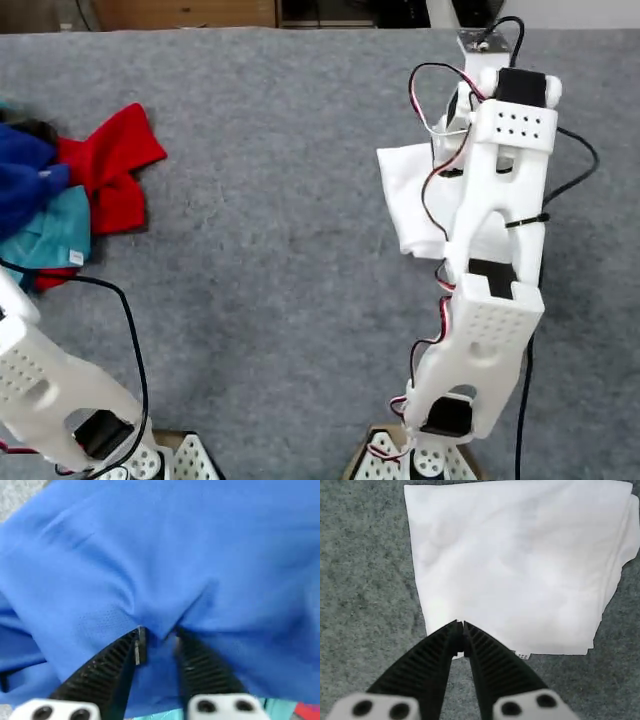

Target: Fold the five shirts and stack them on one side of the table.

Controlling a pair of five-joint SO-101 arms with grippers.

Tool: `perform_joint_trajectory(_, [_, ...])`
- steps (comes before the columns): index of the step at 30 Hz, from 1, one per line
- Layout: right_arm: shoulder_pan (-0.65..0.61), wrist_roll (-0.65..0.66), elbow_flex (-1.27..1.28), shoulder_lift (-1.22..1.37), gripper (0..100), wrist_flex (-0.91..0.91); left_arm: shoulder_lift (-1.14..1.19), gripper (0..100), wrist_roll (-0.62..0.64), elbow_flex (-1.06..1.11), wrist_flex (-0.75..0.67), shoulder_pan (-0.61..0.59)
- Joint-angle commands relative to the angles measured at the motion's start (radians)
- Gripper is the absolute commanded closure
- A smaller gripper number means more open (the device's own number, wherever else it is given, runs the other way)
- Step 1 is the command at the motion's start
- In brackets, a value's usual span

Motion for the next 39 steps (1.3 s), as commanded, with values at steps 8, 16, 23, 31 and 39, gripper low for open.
perform_joint_trajectory(8, [-0.012,0.009,0.001,-0.013,99.7,0.014,-0.228,98,-0.005,-0.018,0.115,0.074])
perform_joint_trajectory(16, [-0.01,0.012,0.001,-0.015,99.7,0.017,-0.512,98,-0.006,-0.02,0.259,0.172])
perform_joint_trajectory(23, [-0.013,0.011,0.001,-0.012,99.7,0.015,-0.748,98,-0.002,0.034,0.45,0.33])
perform_joint_trajectory(31, [-0.01,0.012,-0.001,-0.013,99.7,0.014,-1.061,98,0.129,0.249,0.559,1.094])
perform_joint_trajectory(39, [-0.01,0.011,0.001,-0.015,99.7,0.015,-1.115,97,0.141,0.562,0.485,1.427])
